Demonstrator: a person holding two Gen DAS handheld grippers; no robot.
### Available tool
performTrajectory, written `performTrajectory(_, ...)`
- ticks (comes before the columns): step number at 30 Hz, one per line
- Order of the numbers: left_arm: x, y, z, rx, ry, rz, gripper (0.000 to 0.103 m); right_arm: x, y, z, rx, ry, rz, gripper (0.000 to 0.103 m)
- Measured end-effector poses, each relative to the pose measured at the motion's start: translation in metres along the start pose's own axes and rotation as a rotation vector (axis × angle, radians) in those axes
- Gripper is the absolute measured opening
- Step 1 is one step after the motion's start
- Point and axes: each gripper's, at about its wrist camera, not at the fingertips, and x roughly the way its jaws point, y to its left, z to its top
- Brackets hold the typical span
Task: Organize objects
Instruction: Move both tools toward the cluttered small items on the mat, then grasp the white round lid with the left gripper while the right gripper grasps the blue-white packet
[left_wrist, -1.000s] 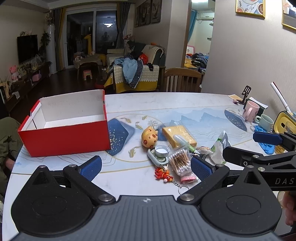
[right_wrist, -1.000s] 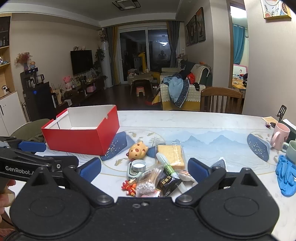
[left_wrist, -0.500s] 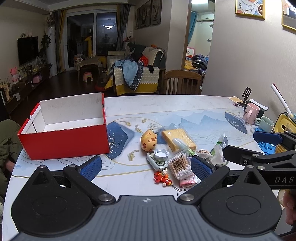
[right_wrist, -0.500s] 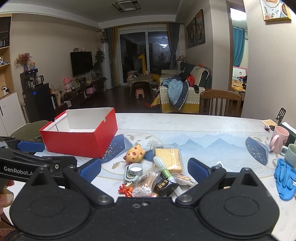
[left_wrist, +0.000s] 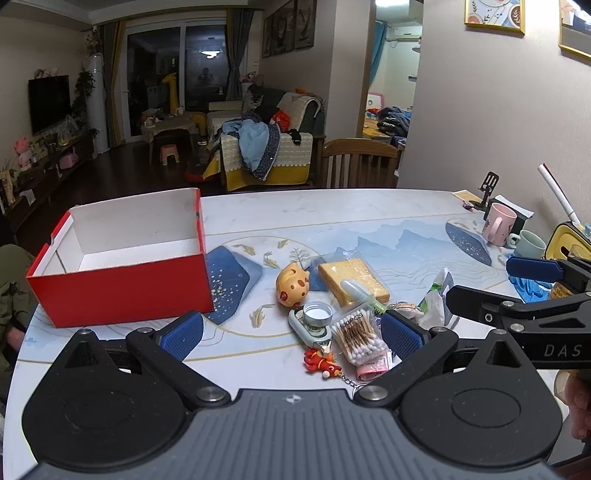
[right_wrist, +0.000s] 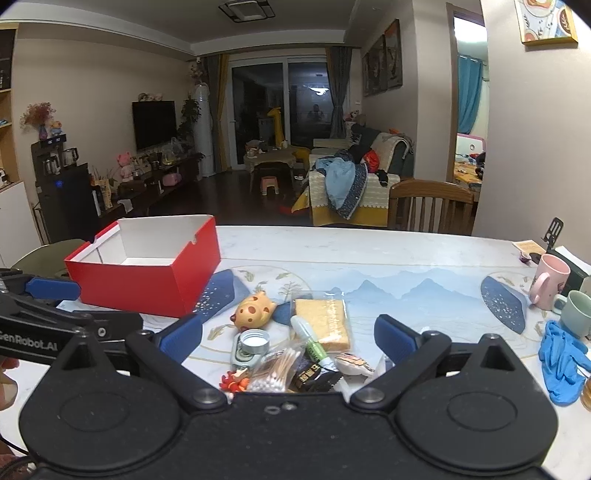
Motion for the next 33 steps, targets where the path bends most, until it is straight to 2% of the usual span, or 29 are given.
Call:
performTrajectory(5,0.014,-0.001,0.007,0.028,0.008,-0.024,0.103,0.012,-0.014,0.0,0.028,0.029,-0.042,0.099)
performTrajectory(12,0.049,-0.004,0.011,0.045,0.068,-0.065,0.103,0.033,-0.035,-0.005,0.026,0.075,-0.114,0.098)
performTrajectory(23,0.123,-0.012,-0.003,0.11,0.168,-0.009,0.102,0.076,-0.074,-0.015,0.031,0.157,-0.227,0.091)
performTrajectory(33,0.179,-0.013,-0.001,0.08,0.232,0.025,0.102,0.114,-0.099,-0.016,0.091,0.22,-0.267,0.089)
